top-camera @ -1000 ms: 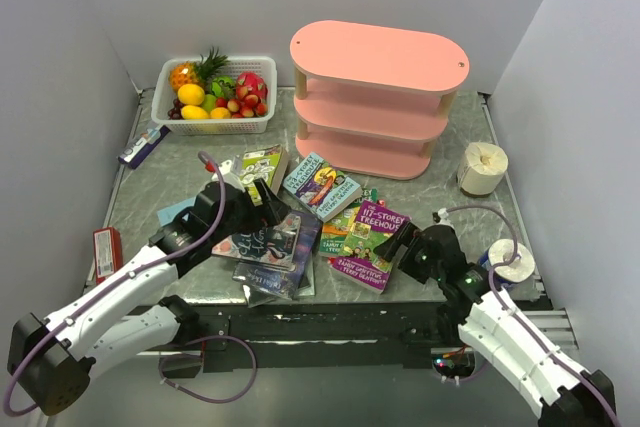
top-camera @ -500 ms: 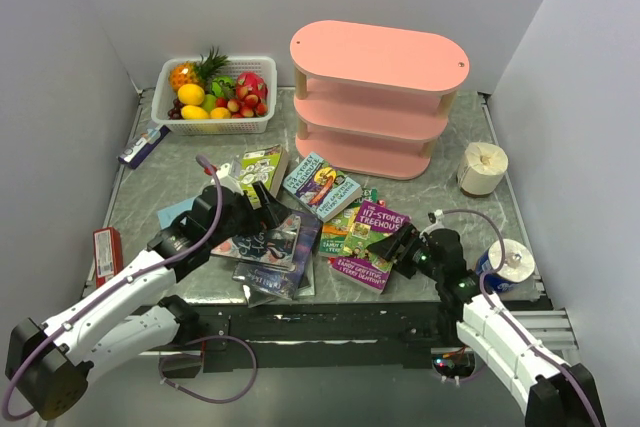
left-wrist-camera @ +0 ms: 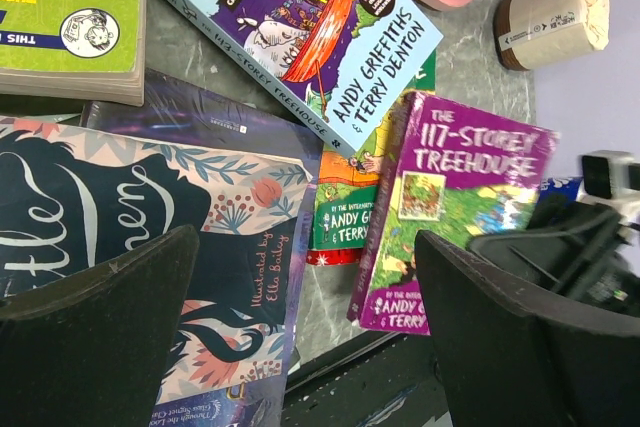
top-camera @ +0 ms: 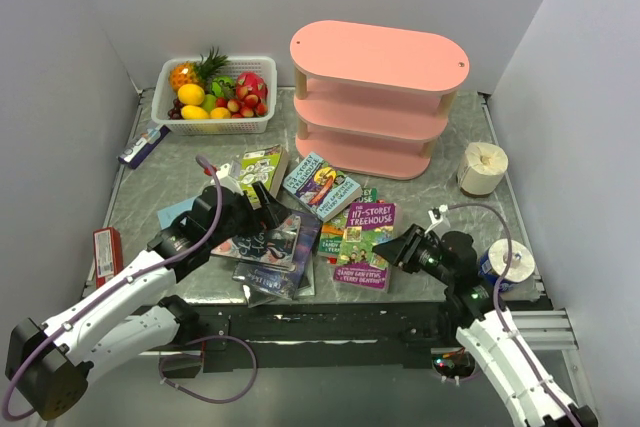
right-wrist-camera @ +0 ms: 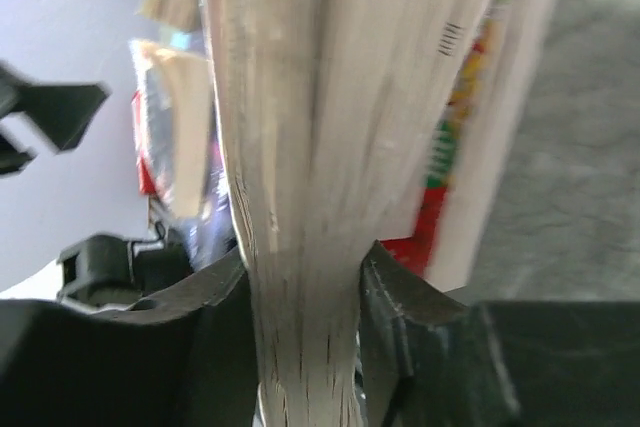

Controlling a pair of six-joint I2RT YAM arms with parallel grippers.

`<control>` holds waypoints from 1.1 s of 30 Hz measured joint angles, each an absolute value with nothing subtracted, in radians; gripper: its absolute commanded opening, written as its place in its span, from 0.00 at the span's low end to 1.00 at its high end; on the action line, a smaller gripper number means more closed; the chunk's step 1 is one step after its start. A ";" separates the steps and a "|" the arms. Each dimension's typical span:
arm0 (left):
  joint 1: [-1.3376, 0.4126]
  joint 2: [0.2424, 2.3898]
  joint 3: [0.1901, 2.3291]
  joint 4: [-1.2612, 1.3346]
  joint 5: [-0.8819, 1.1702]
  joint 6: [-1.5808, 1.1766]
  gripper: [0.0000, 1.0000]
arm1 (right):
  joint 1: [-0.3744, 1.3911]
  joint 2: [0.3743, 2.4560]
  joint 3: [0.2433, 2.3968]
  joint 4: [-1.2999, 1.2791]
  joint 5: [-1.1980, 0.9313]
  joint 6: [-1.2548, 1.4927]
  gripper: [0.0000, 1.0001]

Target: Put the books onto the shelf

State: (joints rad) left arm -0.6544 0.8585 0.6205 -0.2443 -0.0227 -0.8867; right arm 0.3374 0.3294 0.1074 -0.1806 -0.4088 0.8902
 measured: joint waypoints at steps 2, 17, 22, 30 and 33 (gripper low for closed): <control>-0.654 0.859 0.620 -0.245 -0.023 -0.887 0.96 | 0.337 0.303 0.152 -0.237 -0.421 0.862 0.36; -0.654 0.793 0.650 -0.159 0.062 -0.876 0.96 | 0.337 0.479 0.463 -0.311 -0.730 0.826 0.00; -0.654 0.730 0.601 0.014 0.233 -0.878 0.96 | 0.337 0.632 0.538 -0.200 -0.899 0.893 0.00; -0.654 0.806 0.600 0.128 0.424 -0.855 0.96 | 0.337 0.757 0.628 -0.123 -1.051 0.925 0.00; -0.654 0.862 0.600 0.173 0.505 -0.857 0.96 | 0.337 0.781 0.664 -0.114 -1.094 0.923 0.00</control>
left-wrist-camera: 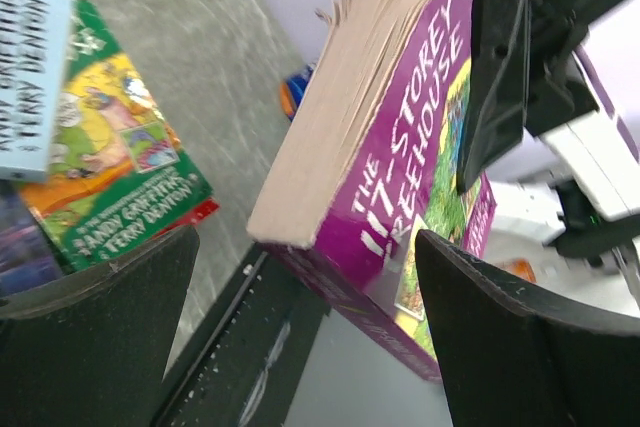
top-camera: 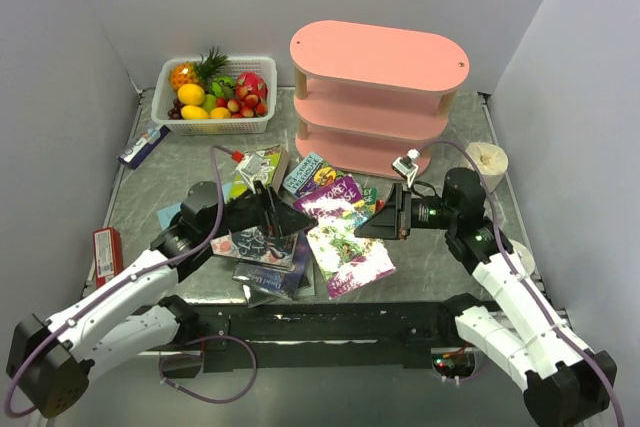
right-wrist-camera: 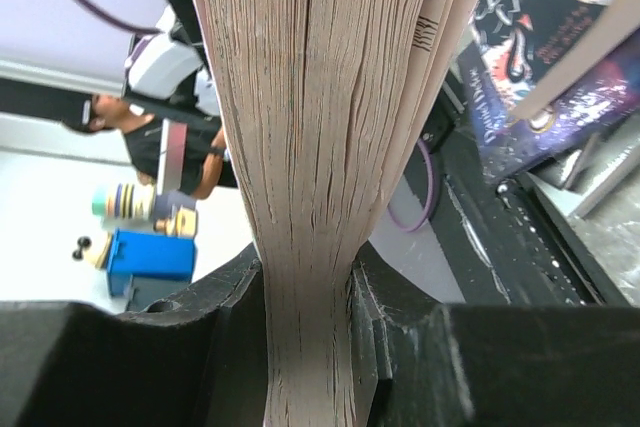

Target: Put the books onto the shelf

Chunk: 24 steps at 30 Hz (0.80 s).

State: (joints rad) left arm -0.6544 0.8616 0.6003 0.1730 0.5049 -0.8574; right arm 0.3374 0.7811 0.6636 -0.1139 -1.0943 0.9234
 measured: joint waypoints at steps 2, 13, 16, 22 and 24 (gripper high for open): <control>-0.654 0.885 0.600 0.202 0.550 -0.859 0.96 | 0.337 0.795 0.680 -0.109 -1.114 0.923 0.00; -0.653 0.907 0.601 0.386 0.714 -0.913 0.01 | 0.351 0.881 0.779 -0.202 -1.197 0.805 0.00; -0.650 0.906 0.603 0.431 0.741 -0.938 0.01 | 0.350 0.895 0.819 -0.253 -1.198 0.735 0.20; -0.653 0.896 0.608 0.462 0.679 -0.949 0.01 | 0.357 0.894 0.953 -0.426 -1.060 0.629 0.75; -0.658 0.875 0.618 0.434 0.625 -0.948 0.01 | 0.358 0.865 0.987 -0.439 -0.943 0.628 0.88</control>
